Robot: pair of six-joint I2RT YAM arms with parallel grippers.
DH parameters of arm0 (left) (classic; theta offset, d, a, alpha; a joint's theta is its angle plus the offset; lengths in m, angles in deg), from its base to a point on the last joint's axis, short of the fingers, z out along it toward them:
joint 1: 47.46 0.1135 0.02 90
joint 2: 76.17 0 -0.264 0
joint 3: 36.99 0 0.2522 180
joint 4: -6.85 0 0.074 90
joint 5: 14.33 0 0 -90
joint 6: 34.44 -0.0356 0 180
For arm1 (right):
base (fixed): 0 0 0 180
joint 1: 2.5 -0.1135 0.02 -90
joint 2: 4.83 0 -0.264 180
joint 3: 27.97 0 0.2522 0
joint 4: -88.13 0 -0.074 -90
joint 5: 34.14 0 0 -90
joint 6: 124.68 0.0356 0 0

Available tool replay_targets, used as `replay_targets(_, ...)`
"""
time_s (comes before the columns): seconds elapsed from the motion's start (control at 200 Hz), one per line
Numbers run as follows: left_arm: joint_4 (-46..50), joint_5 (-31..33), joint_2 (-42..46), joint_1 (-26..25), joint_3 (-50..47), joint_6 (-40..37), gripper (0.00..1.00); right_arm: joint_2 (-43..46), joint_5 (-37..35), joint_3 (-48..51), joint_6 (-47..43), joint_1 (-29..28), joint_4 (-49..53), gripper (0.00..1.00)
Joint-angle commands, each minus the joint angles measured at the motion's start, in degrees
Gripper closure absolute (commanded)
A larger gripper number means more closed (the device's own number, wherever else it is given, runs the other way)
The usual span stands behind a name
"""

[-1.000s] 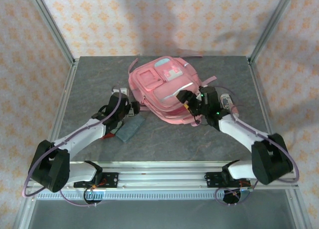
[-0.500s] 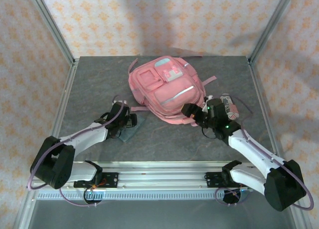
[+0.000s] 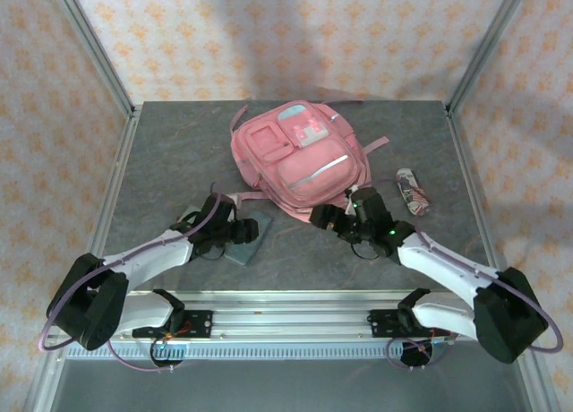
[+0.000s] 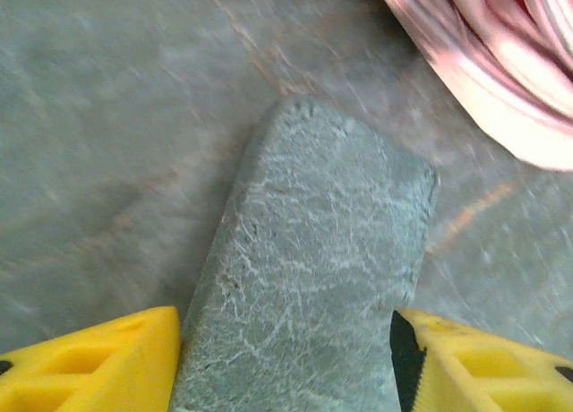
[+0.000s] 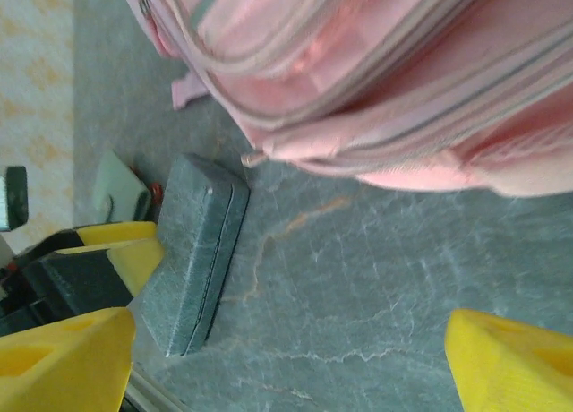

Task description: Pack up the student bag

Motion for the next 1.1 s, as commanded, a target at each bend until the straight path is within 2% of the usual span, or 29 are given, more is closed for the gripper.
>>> replay_targets(0.0, -3.4, -5.8, 0.8, -2.0, -2.4, 6.7, 0.39, -2.2, -1.0, -2.2, -0.8, -2.6, -2.8, 0.12)
replay_targets(0.11, -7.7, -5.8, 2.1, -4.8, -4.6, 11.5, 0.39, -6.0, -2.1, -4.2, -1.3, -5.7, -2.8, 0.11)
replay_targets(0.205, -13.5, -6.6, 4.2, -5.1, -8.0, 16.2, 0.39, -8.7, -4.9, -7.0, -2.5, -8.8, -0.2, 0.11)
replay_targets(0.275, -13.3, -3.5, 7.0, -5.1, -9.4, 18.3, 0.39, -10.8, -6.4, -8.8, -2.7, -10.6, 1.2, 0.11)
replay_targets(0.345, -8.9, 1.8, 10.9, -5.0, -9.5, 19.4, 0.38, -13.1, -6.9, -10.6, -2.9, -12.5, 2.0, 0.11)
replay_targets(0.46, -3.6, 8.8, 21.3, -4.3, -11.2, 22.1, 0.36, -17.5, -9.3, -14.4, -2.8, -16.3, 4.5, 0.11)
replay_targets(0.566, 4.1, 12.4, 28.7, -0.8, -10.9, 22.2, 0.35, -22.4, -11.1, -18.5, -2.7, -19.4, 6.9, 0.11)
replay_targets(0.726, 12.5, 13.6, 31.8, 7.0, -8.5, 18.2, 0.34, -30.5, -12.7, -26.2, -1.8, -23.1, 10.8, 0.10)
replay_targets(0.916, 11.7, 12.5, 31.2, 11.0, -6.8, 16.4, 0.34, -40.8, -12.0, -35.6, -0.5, -25.9, 14.2, 0.09)
replay_targets(1.096, 11.5, 12.5, 31.1, 11.6, -6.4, 16.3, 0.34, -49.1, -19.3, -45.9, -1.9, -27.1, 21.8, 0.09)
